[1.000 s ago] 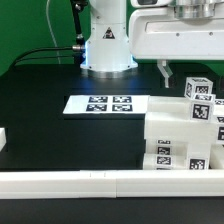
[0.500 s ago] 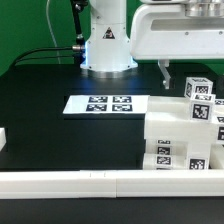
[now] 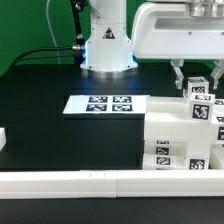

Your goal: Assemble chair

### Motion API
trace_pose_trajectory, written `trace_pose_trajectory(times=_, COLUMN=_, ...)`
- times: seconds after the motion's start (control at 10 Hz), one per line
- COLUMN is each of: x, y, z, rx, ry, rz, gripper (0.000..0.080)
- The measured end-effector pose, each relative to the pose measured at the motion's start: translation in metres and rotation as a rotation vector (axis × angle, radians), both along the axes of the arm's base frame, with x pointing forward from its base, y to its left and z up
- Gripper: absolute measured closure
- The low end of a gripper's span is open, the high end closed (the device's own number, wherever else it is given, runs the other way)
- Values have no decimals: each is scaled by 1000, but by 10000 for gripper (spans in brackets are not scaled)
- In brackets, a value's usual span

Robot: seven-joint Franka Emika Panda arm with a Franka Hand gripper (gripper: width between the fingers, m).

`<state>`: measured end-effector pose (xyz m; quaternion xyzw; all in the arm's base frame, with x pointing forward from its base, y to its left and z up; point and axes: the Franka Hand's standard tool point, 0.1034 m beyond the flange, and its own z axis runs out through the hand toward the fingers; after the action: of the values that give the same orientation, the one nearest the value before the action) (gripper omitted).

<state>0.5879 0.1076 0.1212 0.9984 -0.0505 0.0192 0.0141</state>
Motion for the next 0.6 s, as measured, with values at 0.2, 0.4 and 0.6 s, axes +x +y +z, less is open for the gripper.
trace_pose_trajectory(times=0.2, x=0, y=0, z=0, rx=7, ry=-3, rz=-126, gripper=518)
trace_pose_trajectory(times=0.4, x=0, y=0, z=0, rx=11, ry=-5, rz=-229, gripper=518)
trace_pose_trajectory(times=0.6, x=-2, y=4, z=-1, rx=27, ry=-24, rz=-512, gripper=518)
